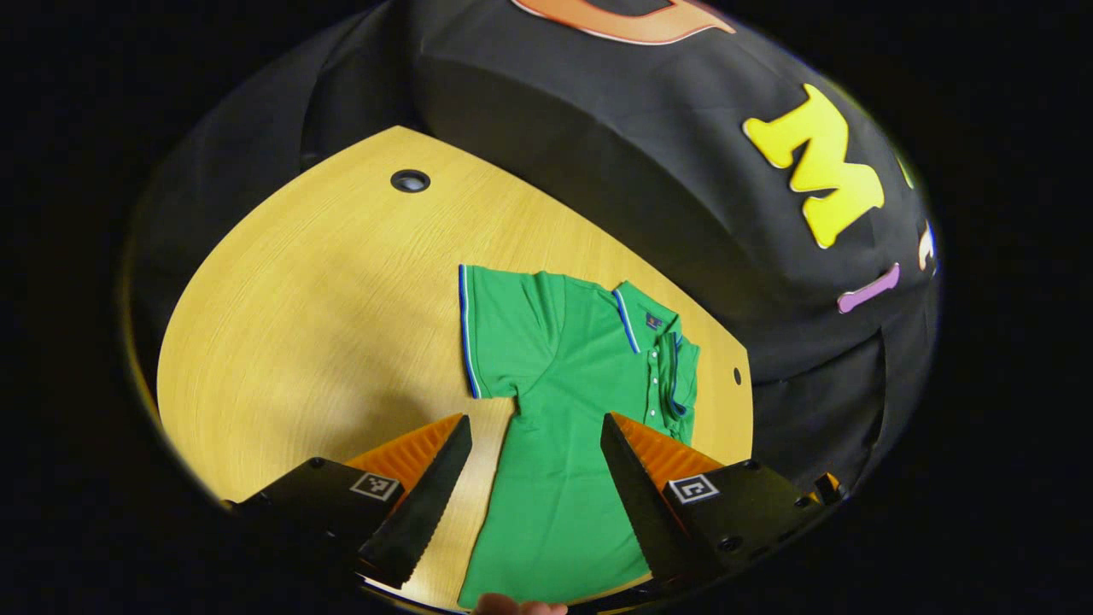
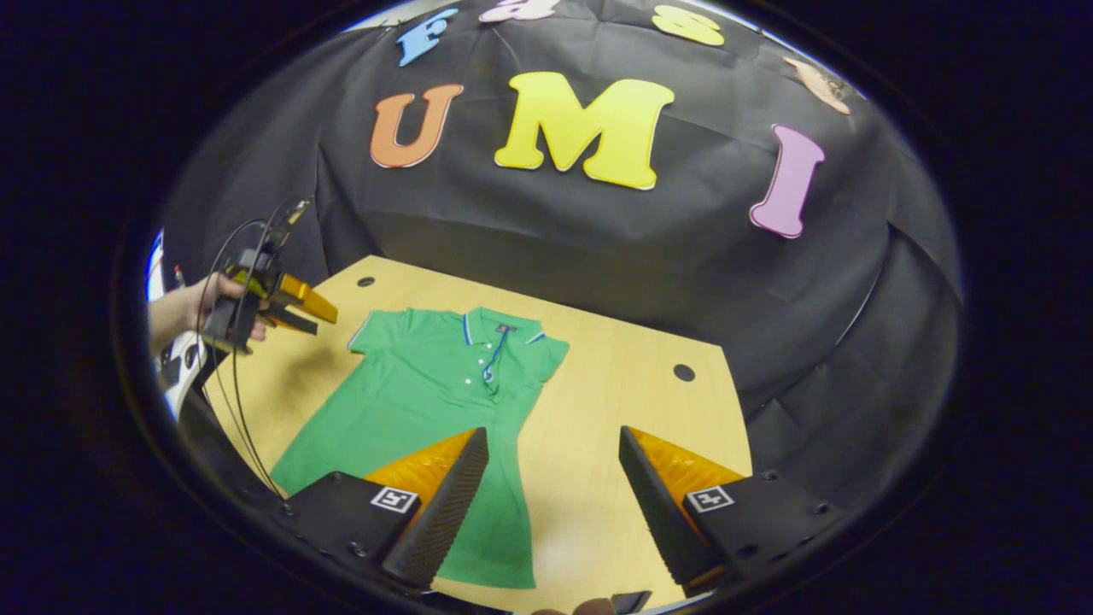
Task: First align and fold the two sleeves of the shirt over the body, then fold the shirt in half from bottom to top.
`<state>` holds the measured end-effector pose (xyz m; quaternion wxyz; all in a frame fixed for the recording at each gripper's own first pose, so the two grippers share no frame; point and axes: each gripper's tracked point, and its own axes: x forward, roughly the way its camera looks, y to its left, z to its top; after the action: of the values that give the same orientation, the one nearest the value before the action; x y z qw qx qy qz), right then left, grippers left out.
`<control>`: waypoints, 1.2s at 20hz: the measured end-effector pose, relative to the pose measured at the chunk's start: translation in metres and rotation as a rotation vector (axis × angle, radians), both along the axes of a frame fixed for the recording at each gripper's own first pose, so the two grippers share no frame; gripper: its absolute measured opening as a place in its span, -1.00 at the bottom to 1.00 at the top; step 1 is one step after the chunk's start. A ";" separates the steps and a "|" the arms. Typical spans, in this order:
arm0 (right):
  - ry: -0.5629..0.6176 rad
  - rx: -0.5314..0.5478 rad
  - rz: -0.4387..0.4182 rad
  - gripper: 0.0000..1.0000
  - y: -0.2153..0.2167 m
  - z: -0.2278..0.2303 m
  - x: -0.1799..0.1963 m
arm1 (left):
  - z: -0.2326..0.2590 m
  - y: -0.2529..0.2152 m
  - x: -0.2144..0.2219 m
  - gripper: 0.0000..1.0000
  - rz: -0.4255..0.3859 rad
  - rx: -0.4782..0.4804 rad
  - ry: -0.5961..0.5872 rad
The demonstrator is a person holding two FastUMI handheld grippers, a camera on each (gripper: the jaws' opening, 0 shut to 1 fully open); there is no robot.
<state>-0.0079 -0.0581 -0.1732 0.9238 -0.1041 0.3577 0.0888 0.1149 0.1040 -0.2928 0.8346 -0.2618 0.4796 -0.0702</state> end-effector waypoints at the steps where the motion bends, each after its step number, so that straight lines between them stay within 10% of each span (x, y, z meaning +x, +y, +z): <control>1: 0.013 0.007 -0.006 0.95 -0.003 -0.004 -0.004 | -0.009 0.003 0.009 0.96 -0.019 0.014 0.029; 17: 0.113 0.133 -0.225 0.87 -0.073 -0.033 -0.012 | -0.081 -0.003 0.056 0.58 -0.128 0.124 0.373; 18: 0.119 0.142 -0.235 1.00 -0.074 -0.035 -0.011 | -0.082 -0.004 0.055 0.11 -0.113 0.135 0.384; 19: 0.127 0.151 -0.243 1.00 -0.075 -0.037 -0.013 | -0.085 -0.004 0.054 0.31 -0.101 0.153 0.392; 20: 0.131 0.157 -0.250 1.00 -0.076 -0.038 -0.013 | -0.086 -0.003 0.055 -0.31 -0.090 0.174 0.393; 24: 0.127 0.163 -0.257 1.00 -0.083 -0.040 -0.014 | -0.080 -0.005 0.056 -0.86 -0.046 0.144 0.384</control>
<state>-0.0221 -0.1414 -0.2127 0.9084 0.0233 0.4174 0.0052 0.1712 0.0986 -0.3728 0.7424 -0.1989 0.6397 -0.0033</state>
